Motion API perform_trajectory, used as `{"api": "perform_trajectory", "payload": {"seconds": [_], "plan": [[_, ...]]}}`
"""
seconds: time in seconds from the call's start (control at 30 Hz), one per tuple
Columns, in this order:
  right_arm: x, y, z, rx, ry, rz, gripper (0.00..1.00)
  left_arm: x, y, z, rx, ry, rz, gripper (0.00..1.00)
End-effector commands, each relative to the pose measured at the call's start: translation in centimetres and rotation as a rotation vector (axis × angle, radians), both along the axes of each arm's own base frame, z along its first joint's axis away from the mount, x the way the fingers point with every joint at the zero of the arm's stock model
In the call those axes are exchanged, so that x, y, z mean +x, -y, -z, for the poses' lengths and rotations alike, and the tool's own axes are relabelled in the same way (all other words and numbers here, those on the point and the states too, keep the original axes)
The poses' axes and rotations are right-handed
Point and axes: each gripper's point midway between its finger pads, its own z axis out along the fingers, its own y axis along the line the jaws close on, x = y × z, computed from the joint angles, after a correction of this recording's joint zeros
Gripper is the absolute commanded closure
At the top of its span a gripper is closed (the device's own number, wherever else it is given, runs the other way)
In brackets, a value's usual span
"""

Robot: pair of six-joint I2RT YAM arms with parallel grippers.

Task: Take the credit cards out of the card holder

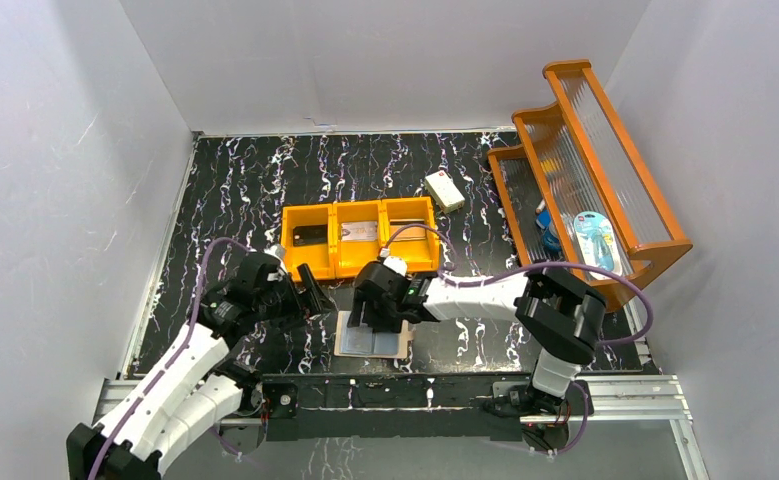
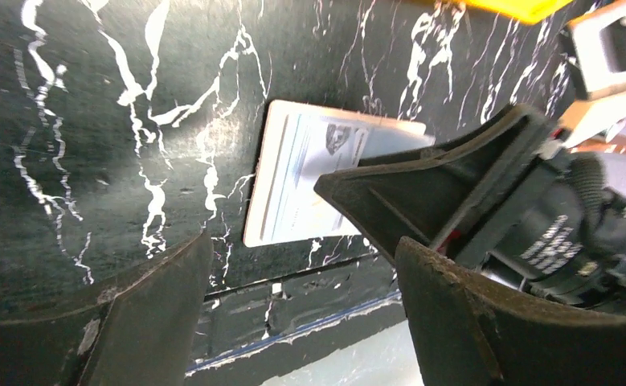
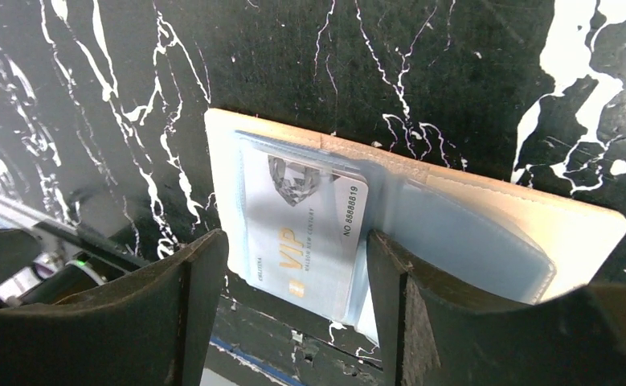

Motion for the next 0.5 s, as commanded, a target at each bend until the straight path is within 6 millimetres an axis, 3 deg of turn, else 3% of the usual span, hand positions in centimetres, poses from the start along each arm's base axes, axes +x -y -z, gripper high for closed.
{"api": "perform_trajectory", "payload": {"seconds": [0.0, 0.2, 0.47], "plan": [[0.4, 1.9, 1.2, -0.205, 0.044, 0.013, 0.27, 1.1, -2.8, -2.8, 0.09, 0.094, -0.142, 0.18], [0.9, 1.7, 2.0, -0.315, 0.058, 0.036, 0.27, 1.2, -4.9, -4.9, 0.129, 0.175, -0.234, 0.17], [1.1, 2.0, 2.5, -0.405, 0.089, 0.058, 0.27, 1.2, -5.4, -5.2, 0.132, 0.187, -0.26, 0.17]]}}
